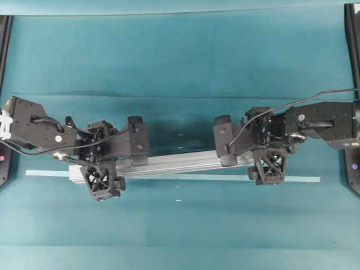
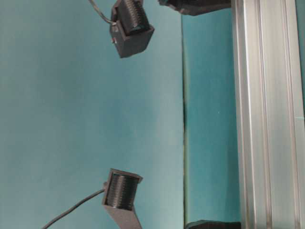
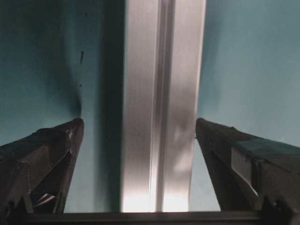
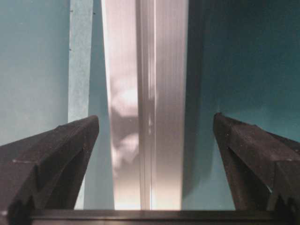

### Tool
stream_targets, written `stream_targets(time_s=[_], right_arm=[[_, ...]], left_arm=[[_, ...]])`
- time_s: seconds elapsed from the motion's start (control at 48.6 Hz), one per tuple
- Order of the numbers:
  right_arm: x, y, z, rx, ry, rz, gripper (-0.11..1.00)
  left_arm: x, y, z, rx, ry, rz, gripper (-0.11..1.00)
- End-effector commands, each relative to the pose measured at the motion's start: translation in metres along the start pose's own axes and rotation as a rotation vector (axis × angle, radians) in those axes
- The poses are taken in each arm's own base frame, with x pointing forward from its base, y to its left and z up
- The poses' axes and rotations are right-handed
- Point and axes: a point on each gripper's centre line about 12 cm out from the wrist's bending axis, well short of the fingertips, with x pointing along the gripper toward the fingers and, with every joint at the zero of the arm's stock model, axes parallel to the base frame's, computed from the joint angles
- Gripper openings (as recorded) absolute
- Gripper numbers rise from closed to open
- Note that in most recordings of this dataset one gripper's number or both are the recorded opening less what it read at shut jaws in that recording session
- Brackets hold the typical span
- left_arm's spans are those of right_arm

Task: Lift the metal rail with both hands.
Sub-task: 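Close both grippers on the rail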

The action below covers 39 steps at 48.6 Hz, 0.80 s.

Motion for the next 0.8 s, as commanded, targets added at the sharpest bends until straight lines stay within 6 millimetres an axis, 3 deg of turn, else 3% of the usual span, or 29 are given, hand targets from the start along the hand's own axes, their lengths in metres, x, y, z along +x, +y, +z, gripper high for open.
stream_targets(time_s=[0.0, 0.556, 0.679, 0.782], right_arm=[[0.002, 0.0001, 0.0009, 0.0, -0.009, -0.002, 1.0], [0.0027, 0.0006, 0.0012, 0.008, -0.014, -0.002, 0.99], [0.0027, 0.0008, 0.0003, 0.009, -0.006, 0.0, 0.95], [0.0027, 0.001, 0.0001, 0.009, 0.002, 0.003, 0.78]], left_arm=[[0.0005, -0.0003, 0.0022, 0.003, -0.012, -0.002, 0.98], [0.0025, -0.0005, 0.0047, 0.0, -0.038, -0.007, 0.94], [0.0029, -0.0019, 0.0042, 0.006, -0.036, -0.008, 0.8], [0.0013, -0.0041, 0.005, 0.011, -0.042, -0.012, 0.57]])
